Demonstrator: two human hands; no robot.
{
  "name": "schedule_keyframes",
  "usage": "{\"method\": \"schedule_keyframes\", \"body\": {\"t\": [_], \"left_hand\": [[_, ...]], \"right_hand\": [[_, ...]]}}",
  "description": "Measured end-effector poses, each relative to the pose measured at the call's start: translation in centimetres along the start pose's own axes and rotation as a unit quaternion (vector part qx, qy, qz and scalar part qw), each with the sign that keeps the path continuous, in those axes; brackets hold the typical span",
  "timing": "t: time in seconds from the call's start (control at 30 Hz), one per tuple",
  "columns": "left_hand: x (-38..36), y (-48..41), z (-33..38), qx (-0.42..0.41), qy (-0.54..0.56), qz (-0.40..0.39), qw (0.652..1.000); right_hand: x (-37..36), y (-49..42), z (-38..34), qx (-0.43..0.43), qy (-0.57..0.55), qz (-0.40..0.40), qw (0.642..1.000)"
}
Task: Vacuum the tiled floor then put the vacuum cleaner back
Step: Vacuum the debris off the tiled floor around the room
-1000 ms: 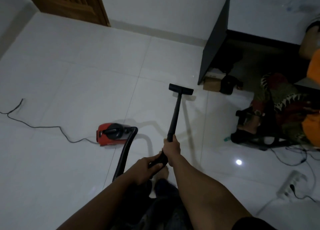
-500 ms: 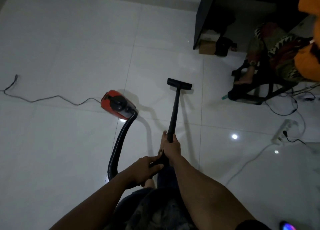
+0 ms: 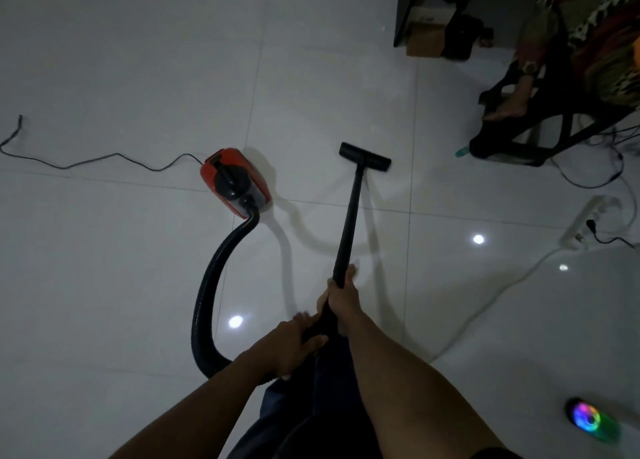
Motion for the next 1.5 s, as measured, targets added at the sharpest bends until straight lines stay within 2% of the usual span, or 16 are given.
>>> {"method": "schedule_keyframes", "body": {"t": [0.17, 0.33, 0.67, 0.9, 1.03, 1.27, 1.4, 1.5], "left_hand": [[-0.4, -4.4, 1.6, 0.016, -0.024, -0.007, 1.000], [1.2, -9.7, 4.7, 0.045, 0.004, 0.002, 0.999], [5.2, -16.7, 15.7, 0.025, -0.021, -0.035, 0.999], [9.2, -20.7, 22.8, 0.008, -0.027, -0.015, 0.999], [12.7, -22.7, 26.2, -0.003, -0.017, -0.022, 1.000], [23.0, -29.2, 32.0, 0.010, -0.001, -0.027, 1.000], [29.7, -33.3, 34.7, 0.032, -0.117, -0.009, 0.993], [34.2, -35.1, 37.5, 0.009, -0.092, -0.016, 0.996]], "right_hand": [[1.7, -2.7, -1.6, -0.091, -0.054, 0.005, 0.994], [4.3, -7.2, -5.6, -0.084, -0.029, 0.014, 0.996], [11.5, -14.0, -14.2, -0.067, 0.043, 0.011, 0.997], [16.0, -17.7, -20.5, -0.079, -0.015, 0.001, 0.997], [17.0, -19.6, -25.6, -0.068, -0.017, -0.007, 0.998], [17.9, -26.0, -38.1, -0.051, 0.002, -0.009, 0.999], [17.7, -29.4, -45.2, -0.054, -0.034, -0.021, 0.998], [17.7, -31.1, -50.0, -0.066, -0.047, -0.019, 0.997]]}}
Point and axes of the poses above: each hand's wrist, its own y-axis away from the middle knuckle, its own x-axis out of the back of the hand, z = x × y, the point moved 6 cm from there along -y, towards the middle knuckle, and after that the axes turned 11 degrees about y, right-handed, at the moved point
